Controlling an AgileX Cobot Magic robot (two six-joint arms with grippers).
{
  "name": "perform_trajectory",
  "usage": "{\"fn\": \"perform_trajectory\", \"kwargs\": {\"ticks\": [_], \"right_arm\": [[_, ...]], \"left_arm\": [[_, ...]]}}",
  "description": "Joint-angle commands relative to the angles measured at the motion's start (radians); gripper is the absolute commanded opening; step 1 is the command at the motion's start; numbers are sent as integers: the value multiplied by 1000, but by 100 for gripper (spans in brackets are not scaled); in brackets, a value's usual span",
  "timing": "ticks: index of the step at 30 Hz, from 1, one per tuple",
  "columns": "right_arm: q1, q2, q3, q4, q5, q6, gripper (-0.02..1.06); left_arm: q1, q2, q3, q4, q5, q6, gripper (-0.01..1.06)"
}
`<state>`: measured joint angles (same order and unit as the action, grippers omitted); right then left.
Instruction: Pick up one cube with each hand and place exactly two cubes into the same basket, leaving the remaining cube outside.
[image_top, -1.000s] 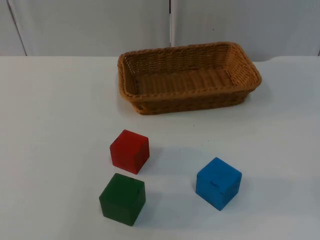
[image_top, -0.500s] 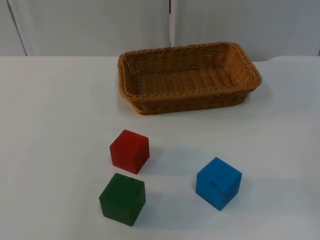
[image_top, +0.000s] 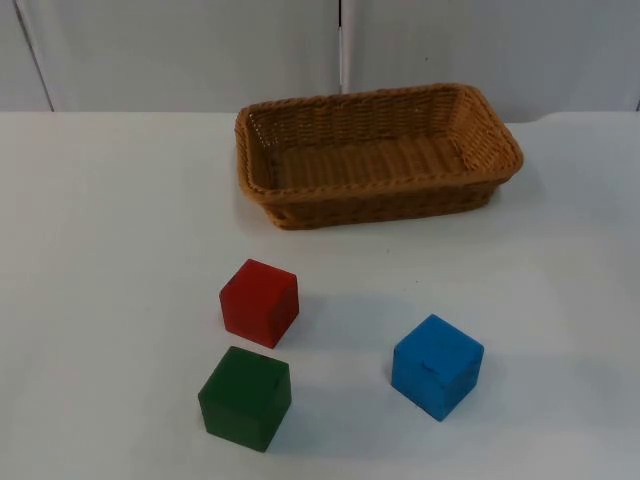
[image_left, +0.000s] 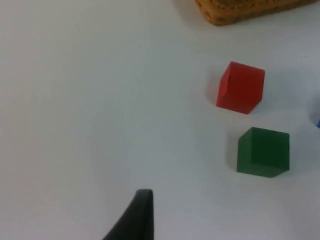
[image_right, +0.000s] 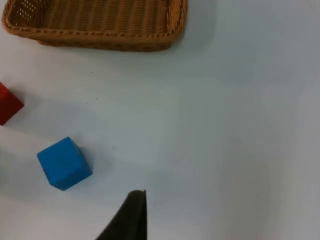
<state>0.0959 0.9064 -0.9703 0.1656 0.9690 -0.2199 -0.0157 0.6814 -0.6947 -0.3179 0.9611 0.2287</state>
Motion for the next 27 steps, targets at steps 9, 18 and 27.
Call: {"fn": "perform_trajectory", "kwargs": {"ticks": [9,18,27], "right_arm": [[-2,113,-75,47,-14,-54,105],[-2,131,-96,88,-21,-91,105],[20,138,-96,131,-21,-129,105]], "left_arm": [[5,80,-76,-15,15,18,105],[5,143,-90,-87,54,69,105],[5,197,-90,-149,54,118,105]]}}
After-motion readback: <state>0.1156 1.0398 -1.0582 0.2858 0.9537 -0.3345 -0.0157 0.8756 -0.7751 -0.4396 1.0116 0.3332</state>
